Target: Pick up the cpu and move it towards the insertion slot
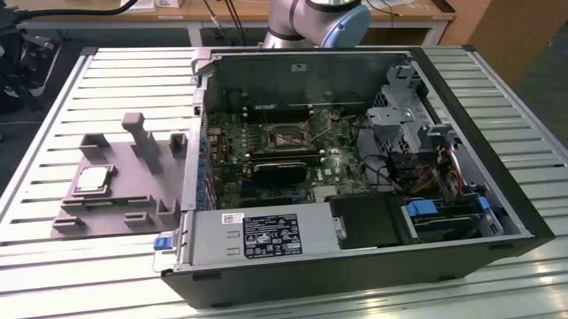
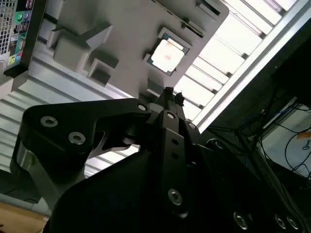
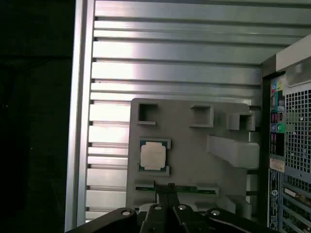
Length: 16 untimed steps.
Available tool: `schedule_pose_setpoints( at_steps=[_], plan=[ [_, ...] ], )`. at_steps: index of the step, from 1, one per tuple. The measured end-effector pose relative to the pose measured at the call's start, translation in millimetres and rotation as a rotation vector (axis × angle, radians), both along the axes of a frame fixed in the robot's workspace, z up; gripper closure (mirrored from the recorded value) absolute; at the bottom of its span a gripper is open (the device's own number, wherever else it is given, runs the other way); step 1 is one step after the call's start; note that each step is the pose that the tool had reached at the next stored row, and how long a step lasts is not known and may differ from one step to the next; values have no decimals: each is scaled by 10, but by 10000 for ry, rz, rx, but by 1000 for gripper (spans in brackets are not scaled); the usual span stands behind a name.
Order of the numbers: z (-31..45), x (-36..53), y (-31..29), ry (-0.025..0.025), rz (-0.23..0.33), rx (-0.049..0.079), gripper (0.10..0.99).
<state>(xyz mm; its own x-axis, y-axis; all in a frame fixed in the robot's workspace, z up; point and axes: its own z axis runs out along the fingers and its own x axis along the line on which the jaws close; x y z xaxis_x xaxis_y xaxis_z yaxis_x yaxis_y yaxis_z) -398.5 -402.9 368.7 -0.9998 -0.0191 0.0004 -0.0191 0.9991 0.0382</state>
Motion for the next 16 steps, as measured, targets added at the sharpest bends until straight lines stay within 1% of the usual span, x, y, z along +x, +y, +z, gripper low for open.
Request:
schedule_pose_setpoints(
  at_steps=[10, 16],
  plan=[
    [0, 0, 0, 10, -1, 0, 984],
    [-56, 0, 0, 11, -2, 0, 984]
  ],
)
